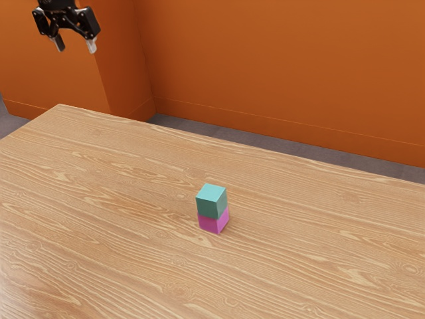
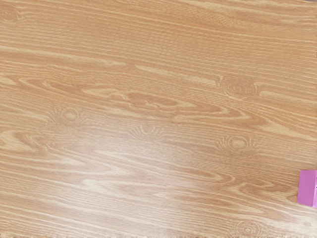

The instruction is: Pick up the blue block with one arm, and put the blue block on the table with one arm

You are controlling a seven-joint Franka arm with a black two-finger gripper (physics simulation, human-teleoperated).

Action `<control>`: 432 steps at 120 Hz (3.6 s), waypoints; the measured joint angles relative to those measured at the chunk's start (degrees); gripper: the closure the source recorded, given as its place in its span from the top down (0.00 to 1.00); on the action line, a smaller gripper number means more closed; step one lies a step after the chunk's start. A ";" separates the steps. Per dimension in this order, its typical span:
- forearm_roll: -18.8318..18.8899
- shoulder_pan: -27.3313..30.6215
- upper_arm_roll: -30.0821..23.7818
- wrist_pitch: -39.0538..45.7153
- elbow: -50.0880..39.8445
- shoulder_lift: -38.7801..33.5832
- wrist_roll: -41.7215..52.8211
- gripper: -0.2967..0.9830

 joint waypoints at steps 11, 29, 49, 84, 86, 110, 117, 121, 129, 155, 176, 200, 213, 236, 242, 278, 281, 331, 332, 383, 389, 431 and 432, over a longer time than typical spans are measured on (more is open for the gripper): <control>-0.13 0.11 -0.11 -0.39 -0.04 0.01 0.76 0.75; -0.24 -0.01 -0.17 -0.82 0.27 -1.28 1.80 0.75; 0.56 -4.40 -0.79 -1.24 1.41 -12.13 2.64 0.75; 5.39 -5.60 0.07 -0.25 -5.05 -5.78 2.80 0.75; 5.41 -5.55 0.07 0.16 -5.43 -4.75 2.82 0.75; 2.17 -3.43 -0.08 5.25 -9.82 4.83 2.94 0.75; 1.34 -3.36 -0.16 7.58 -12.63 6.38 2.95 0.75; 0.96 -3.51 -0.36 8.89 -13.33 7.47 2.95 0.75; 0.16 -3.80 -0.62 11.03 -13.98 9.33 2.92 0.75; -0.79 -7.52 -4.30 18.67 -28.96 2.97 2.05 0.75; -0.15 -8.66 -10.73 25.99 -39.77 -1.10 -1.95 0.75; 3.17 -12.68 -15.10 33.93 -48.11 -3.97 -7.58 0.75; 4.04 -14.17 -16.40 35.98 -50.40 -5.05 -11.24 0.75; 3.94 -15.20 -16.79 39.42 -51.14 -3.54 -17.25 0.75; 3.90 -15.47 -16.80 40.26 -51.15 -3.18 -18.61 0.75; 4.14 -15.59 -17.14 45.39 -50.78 0.78 -24.68 0.75; 4.21 -15.59 -17.15 45.67 -50.76 0.94 -25.03 0.75; 5.47 -14.83 -17.07 47.78 -47.91 4.37 -27.80 0.75; 5.48 -14.82 -17.07 47.80 -47.88 4.51 -27.82 0.75; 5.73 -14.91 -17.07 48.19 -47.63 6.98 -27.99 0.69; 5.80 -14.95 -17.07 48.21 -47.32 7.00 -28.00 0.65; 6.93 -15.09 -17.08 48.28 -46.90 6.53 -28.82 0.49; 6.99 -15.10 -17.07 48.27 -46.89 6.41 -28.86 0.49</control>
